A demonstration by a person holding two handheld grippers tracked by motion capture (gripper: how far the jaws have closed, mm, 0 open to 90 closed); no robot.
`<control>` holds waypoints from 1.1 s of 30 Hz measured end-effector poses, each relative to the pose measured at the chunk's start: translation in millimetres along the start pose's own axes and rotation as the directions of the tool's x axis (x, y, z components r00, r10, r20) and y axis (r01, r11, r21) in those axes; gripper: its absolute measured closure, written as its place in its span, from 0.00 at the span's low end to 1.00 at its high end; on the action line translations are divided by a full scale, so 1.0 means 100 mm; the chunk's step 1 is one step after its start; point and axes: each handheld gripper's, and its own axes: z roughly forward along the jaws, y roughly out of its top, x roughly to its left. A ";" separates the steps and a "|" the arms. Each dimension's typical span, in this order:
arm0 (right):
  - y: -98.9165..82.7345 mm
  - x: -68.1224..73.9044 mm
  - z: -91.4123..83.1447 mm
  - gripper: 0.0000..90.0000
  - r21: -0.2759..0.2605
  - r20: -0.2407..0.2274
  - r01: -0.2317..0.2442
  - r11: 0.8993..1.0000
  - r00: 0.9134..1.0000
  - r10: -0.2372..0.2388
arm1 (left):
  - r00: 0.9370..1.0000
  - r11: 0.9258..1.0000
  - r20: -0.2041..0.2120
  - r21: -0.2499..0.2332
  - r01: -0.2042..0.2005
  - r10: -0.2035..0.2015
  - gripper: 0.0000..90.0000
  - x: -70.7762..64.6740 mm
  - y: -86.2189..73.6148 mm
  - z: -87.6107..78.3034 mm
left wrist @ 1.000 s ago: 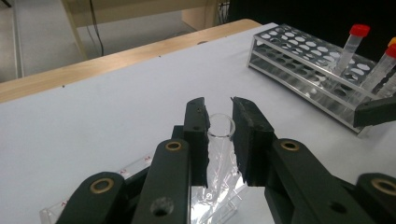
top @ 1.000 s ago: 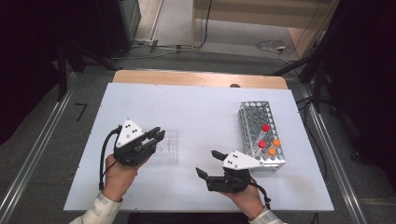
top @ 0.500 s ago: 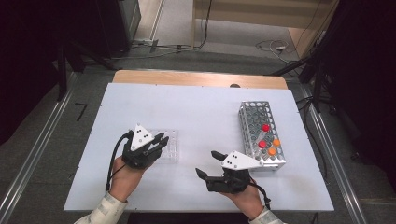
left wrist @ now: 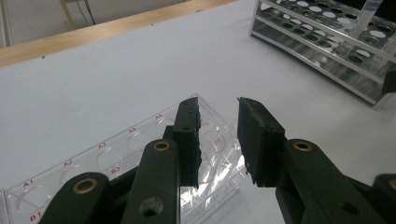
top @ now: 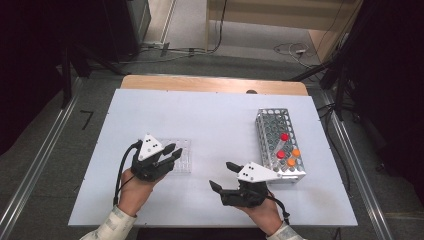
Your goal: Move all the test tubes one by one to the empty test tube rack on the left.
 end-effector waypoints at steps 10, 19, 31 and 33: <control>-0.01 -0.04 -0.08 0.25 -0.011 0.007 -0.012 1.000 1.000 0.012 | 0.996 0.997 0.055 -0.031 0.071 -0.069 0.46 -0.02 -0.03 -0.12; -0.08 -0.12 -0.31 0.25 -0.024 0.047 -0.025 0.999 0.999 0.026 | 0.993 0.992 0.019 -0.038 0.117 -0.116 0.26 0.04 -0.12 -0.12; -0.28 -0.31 -0.72 0.25 -0.037 0.152 -0.054 0.998 0.987 0.059 | 0.988 0.986 0.007 -0.056 0.157 -0.157 0.21 0.09 -0.13 -0.14; -0.32 -0.32 -0.78 0.25 -0.035 0.173 -0.049 0.998 0.983 0.055 | 0.987 0.985 0.006 -0.060 0.159 -0.159 0.21 0.09 -0.13 -0.14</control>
